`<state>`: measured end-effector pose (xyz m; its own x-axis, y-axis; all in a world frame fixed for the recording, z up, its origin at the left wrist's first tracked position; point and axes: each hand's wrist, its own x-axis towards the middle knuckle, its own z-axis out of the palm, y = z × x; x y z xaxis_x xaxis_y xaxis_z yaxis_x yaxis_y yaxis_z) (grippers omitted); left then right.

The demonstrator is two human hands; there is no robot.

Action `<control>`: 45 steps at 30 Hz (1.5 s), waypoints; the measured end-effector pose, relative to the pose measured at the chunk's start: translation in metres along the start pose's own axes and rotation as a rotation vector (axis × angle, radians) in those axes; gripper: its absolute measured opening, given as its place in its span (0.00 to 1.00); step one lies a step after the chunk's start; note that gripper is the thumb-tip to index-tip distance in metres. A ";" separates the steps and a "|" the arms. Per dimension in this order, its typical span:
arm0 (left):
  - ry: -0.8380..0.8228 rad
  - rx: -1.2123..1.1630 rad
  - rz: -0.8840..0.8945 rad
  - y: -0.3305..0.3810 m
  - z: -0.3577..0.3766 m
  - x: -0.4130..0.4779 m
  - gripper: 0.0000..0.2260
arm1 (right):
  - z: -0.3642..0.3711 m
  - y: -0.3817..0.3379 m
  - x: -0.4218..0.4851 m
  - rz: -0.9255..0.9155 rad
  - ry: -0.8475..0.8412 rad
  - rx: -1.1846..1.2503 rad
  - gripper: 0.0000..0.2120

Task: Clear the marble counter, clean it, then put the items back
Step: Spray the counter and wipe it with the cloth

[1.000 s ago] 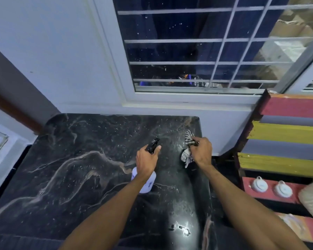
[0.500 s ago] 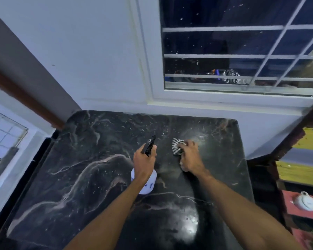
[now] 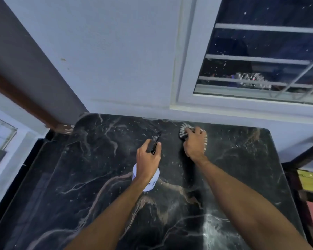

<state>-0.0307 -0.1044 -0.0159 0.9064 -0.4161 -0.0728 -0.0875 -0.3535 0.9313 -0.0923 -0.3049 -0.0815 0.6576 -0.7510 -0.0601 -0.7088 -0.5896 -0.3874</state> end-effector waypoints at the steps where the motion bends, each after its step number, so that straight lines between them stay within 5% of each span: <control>1: -0.017 -0.013 0.004 -0.001 0.001 0.002 0.11 | 0.001 -0.011 -0.005 -0.130 -0.032 -0.009 0.26; 4: -0.064 0.001 0.015 0.006 0.013 0.000 0.13 | 0.006 -0.007 -0.028 -0.454 -0.141 -0.033 0.27; 6: -0.116 0.005 0.009 0.015 0.029 -0.006 0.12 | -0.014 0.032 -0.028 -0.299 -0.072 0.002 0.28; 9: -0.169 0.020 0.004 0.024 0.055 -0.020 0.15 | -0.054 0.107 -0.030 0.212 0.075 0.070 0.26; 11: -0.194 0.042 -0.005 0.032 0.080 -0.032 0.15 | -0.068 0.139 -0.040 0.298 0.094 0.020 0.26; 15: -0.207 0.071 -0.009 0.055 0.136 -0.057 0.16 | -0.061 0.151 -0.073 -0.174 -0.071 -0.054 0.29; 17: -0.195 0.070 0.005 0.063 0.163 -0.066 0.16 | -0.080 0.185 -0.066 -0.269 -0.042 -0.056 0.26; 22: -0.186 0.046 0.026 0.077 0.201 -0.073 0.13 | -0.111 0.258 -0.018 0.371 0.130 0.031 0.24; 26: -0.168 0.041 0.013 0.080 0.217 -0.070 0.13 | -0.098 0.247 0.007 -0.088 0.063 -0.019 0.23; 31: -0.114 0.031 -0.028 0.081 0.218 -0.062 0.13 | -0.097 0.240 0.061 0.207 0.147 -0.032 0.22; 37: -0.079 0.067 -0.012 0.083 0.216 -0.054 0.09 | -0.064 0.160 0.034 -0.523 -0.134 -0.016 0.22; 39: -0.073 0.035 -0.019 0.082 0.213 -0.052 0.10 | -0.074 0.185 0.050 -0.389 -0.074 -0.051 0.29; 43: -0.044 -0.004 -0.022 0.079 0.205 -0.054 0.10 | -0.100 0.243 0.056 0.164 0.146 -0.001 0.23; 45: -0.048 -0.014 -0.018 0.078 0.205 -0.056 0.10 | -0.096 0.228 0.029 0.113 0.140 0.013 0.24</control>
<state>-0.1734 -0.2802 -0.0120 0.8868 -0.4497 -0.1064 -0.0650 -0.3493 0.9347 -0.2596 -0.4901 -0.0836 0.5312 -0.8469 0.0247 -0.7720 -0.4958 -0.3977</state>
